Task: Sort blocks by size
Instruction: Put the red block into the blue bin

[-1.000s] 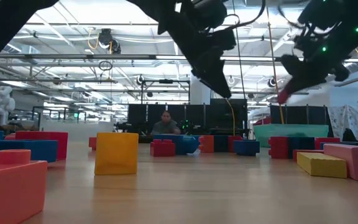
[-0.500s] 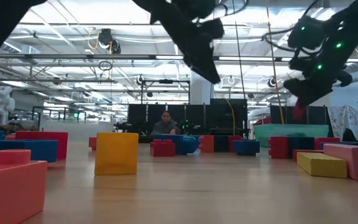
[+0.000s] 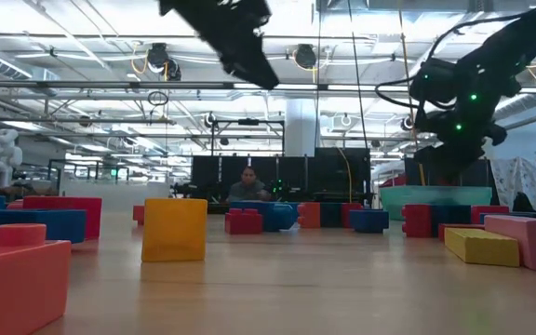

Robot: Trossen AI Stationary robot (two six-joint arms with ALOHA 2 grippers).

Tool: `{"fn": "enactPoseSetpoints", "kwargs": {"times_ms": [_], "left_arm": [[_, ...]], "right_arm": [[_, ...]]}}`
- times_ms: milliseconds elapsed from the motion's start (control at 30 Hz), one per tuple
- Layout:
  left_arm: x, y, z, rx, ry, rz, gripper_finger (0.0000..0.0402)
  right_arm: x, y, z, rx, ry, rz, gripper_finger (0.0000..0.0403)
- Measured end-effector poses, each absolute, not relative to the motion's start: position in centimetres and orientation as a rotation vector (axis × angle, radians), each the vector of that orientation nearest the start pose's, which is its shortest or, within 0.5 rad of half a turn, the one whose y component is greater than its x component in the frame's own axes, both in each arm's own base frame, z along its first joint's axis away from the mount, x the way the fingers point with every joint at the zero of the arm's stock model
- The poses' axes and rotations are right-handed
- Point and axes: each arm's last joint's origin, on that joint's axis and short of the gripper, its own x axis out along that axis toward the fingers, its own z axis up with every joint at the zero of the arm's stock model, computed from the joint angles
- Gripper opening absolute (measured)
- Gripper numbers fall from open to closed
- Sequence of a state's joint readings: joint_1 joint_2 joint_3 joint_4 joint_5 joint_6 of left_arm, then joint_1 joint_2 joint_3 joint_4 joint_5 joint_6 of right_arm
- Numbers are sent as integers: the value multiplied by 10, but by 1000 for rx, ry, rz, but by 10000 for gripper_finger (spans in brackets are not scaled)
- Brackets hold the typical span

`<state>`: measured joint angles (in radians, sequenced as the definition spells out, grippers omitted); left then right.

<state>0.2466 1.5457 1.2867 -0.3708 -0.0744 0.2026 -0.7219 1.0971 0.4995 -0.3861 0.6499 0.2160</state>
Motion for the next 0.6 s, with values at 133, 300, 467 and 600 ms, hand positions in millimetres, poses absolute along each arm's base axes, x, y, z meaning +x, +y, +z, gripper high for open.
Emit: {"fn": "enactPoseSetpoints", "kwargs": {"times_ms": [133,300,467,600], "left_arm": [[316,82,283,86,669,271,255],[308,75,261,18,656,282,255],[318,58,243,11,528,169,255],[331,39,227,1,484,79,255]], "right_arm": [[125,-139,176,173,929,-1409,116],[120,-137,181,133,926,-1466,160],[120,-130,191,131,855,-1446,174],[122,-119,200,195,755,-1325,166]]}}
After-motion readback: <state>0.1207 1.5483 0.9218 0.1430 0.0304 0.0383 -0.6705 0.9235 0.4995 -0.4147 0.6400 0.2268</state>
